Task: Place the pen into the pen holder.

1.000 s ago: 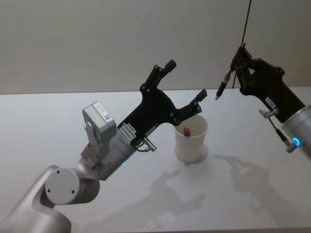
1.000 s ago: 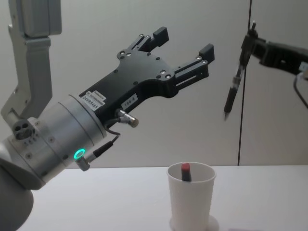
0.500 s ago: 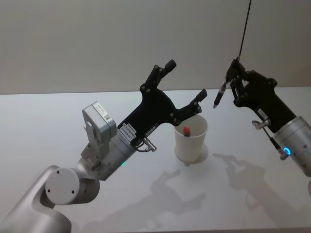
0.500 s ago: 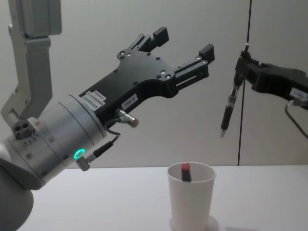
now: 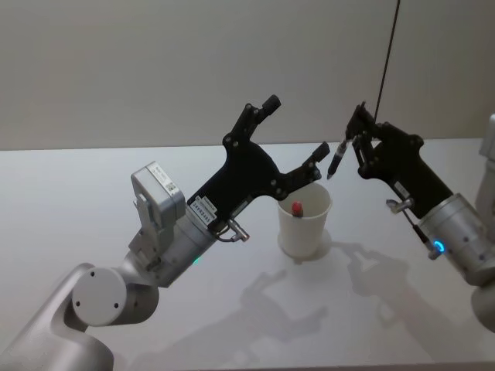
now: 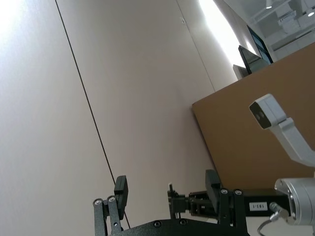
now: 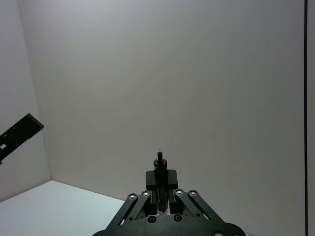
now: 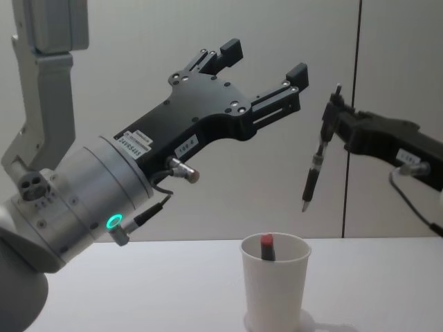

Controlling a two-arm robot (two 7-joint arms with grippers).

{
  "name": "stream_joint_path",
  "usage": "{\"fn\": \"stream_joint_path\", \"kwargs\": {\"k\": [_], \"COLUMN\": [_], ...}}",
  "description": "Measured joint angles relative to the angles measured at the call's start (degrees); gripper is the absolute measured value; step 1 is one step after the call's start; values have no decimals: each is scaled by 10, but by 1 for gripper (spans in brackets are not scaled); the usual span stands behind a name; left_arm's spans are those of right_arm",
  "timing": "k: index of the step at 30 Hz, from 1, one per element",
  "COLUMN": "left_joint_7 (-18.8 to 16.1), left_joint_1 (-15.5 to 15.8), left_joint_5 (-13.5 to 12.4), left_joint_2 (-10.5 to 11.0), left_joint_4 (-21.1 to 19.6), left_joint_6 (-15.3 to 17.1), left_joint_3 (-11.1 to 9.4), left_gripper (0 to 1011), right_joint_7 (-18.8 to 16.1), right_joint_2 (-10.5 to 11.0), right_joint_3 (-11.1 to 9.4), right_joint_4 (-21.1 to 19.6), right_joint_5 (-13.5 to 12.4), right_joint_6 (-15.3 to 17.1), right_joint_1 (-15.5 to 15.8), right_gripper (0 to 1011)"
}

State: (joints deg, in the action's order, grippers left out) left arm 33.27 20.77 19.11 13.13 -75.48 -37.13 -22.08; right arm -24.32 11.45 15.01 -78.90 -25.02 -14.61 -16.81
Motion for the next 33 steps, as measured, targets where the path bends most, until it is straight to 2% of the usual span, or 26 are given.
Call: {"fn": "stream_joint_path", "kwargs": {"k": [15,21,22,26,32,33], "left_joint_7": [0,0,0,0,0,0], "left_joint_1": [0,0,0,0,0,0], "left_joint_5": [0,0,0,0,0,0], "left_joint_2": [0,0,0,0,0,0], "left_joint_4": [0,0,0,0,0,0], "left_joint_6": [0,0,0,0,0,0], "left_joint_3": [0,0,0,0,0,0], "left_gripper": [1000,1000,1000,1000,1000,1000], "right_joint_7": [2,3,3,3,2,2], "right_joint_2": [-27,-37,-38,-41,-44,-45], "right_joint_3": [16,22,22,24,26,26], "right_joint_4": [82,118,121,133,144,146], "right_joint_5": [37,51,52,55,57,58], "right_joint_6": [-24,-31,-31,-34,-36,-37], "right_joint_1": [-34,-48,-49,-53,-58,-59], "right_gripper": [118,306,306,464,619,687]}}
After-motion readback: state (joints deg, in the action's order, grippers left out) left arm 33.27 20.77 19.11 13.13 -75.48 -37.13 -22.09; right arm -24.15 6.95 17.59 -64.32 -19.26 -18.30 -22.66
